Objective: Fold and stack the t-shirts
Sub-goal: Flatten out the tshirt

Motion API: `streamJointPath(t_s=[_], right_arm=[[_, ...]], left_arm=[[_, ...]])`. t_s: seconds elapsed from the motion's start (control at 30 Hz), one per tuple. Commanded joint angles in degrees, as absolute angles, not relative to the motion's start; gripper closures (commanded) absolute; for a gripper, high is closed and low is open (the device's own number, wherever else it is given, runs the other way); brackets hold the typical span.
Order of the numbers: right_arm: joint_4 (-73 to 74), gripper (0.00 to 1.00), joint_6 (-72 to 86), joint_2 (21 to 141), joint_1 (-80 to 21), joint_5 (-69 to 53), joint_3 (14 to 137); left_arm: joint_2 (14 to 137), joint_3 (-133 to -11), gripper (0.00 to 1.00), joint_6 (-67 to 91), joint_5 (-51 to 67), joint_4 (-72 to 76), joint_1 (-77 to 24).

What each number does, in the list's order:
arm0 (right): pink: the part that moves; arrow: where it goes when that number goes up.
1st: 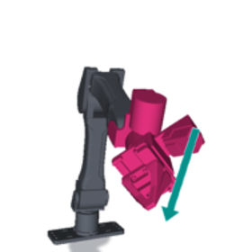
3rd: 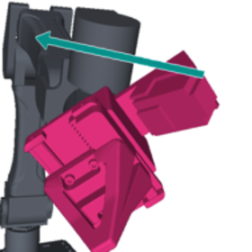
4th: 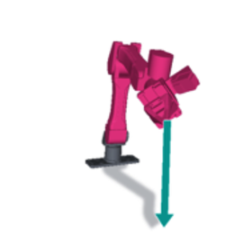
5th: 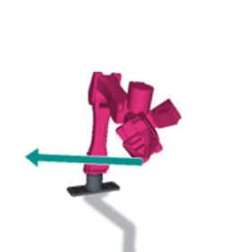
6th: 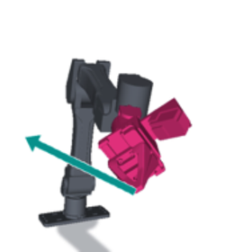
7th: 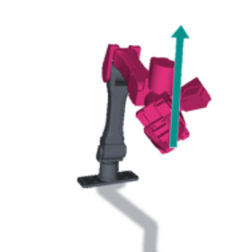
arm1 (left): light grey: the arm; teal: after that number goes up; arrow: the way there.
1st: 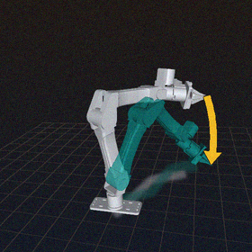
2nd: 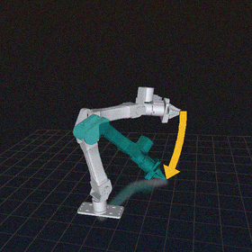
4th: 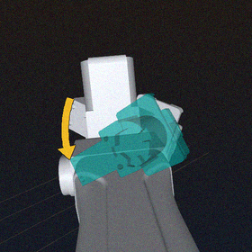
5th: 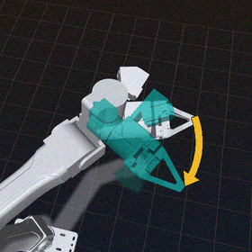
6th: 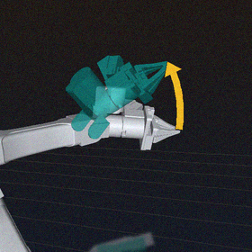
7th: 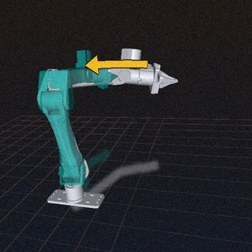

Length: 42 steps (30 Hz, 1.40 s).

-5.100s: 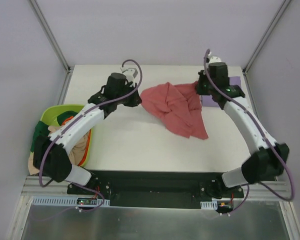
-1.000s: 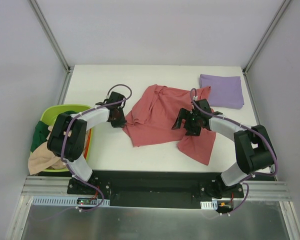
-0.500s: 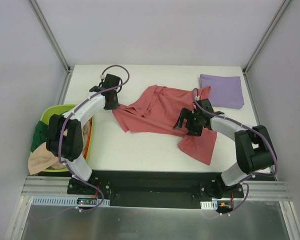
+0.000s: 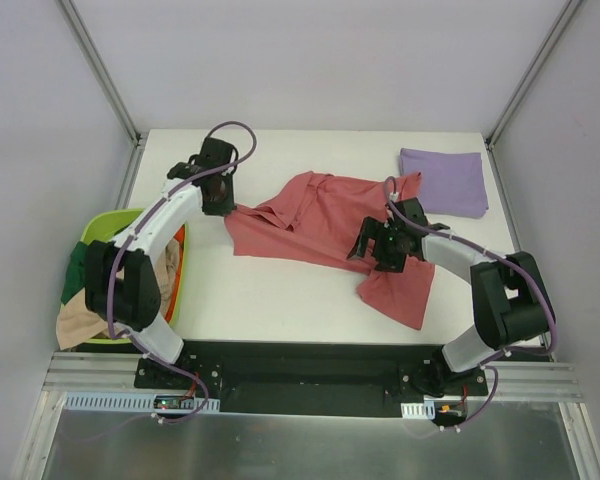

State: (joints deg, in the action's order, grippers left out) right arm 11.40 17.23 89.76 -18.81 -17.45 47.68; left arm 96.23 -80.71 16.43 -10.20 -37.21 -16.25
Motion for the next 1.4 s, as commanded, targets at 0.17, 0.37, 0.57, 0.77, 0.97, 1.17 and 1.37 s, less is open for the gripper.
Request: streamJointPath(t_s=[0.17, 0.37, 0.57, 0.77, 0.97, 1.17, 1.37], right_arm=[[16.61, 0.04, 13.36, 88.50, -17.84, -15.90, 45.00], [17.84, 0.04, 11.52, 88.77, -17.75, -16.35, 46.84], [23.37, 0.04, 8.09, 85.35, -18.37, -14.77, 51.49], [26.72, 0.04, 6.85, 75.70, -19.60, -12.66, 53.97], [28.47, 0.04, 12.20, 62.16, -19.25, -0.38, 50.11], [31.90, 0.04, 15.29, 52.22, -17.76, 15.02, 44.48], [34.98, 0.04, 14.59, 49.31, -16.96, 18.54, 42.63]], left_arm=[[101.40, -85.41, 1.00, 15.38, -13.71, -38.94, -15.03], [115.99, -102.45, 0.83, 13.71, -13.01, -40.59, -14.42], [112.17, -102.94, 0.13, 15.55, -13.09, -43.24, -14.33], [95.57, -84.86, 0.01, 22.31, -5.20, -40.44, -14.33], [81.14, -64.01, 0.01, 30.84, 6.66, -31.66, -14.68], [81.11, -58.62, 0.09, 34.54, 6.24, -29.44, -15.47], [89.81, -63.45, 0.22, 35.51, 6.24, -29.36, -17.66]])
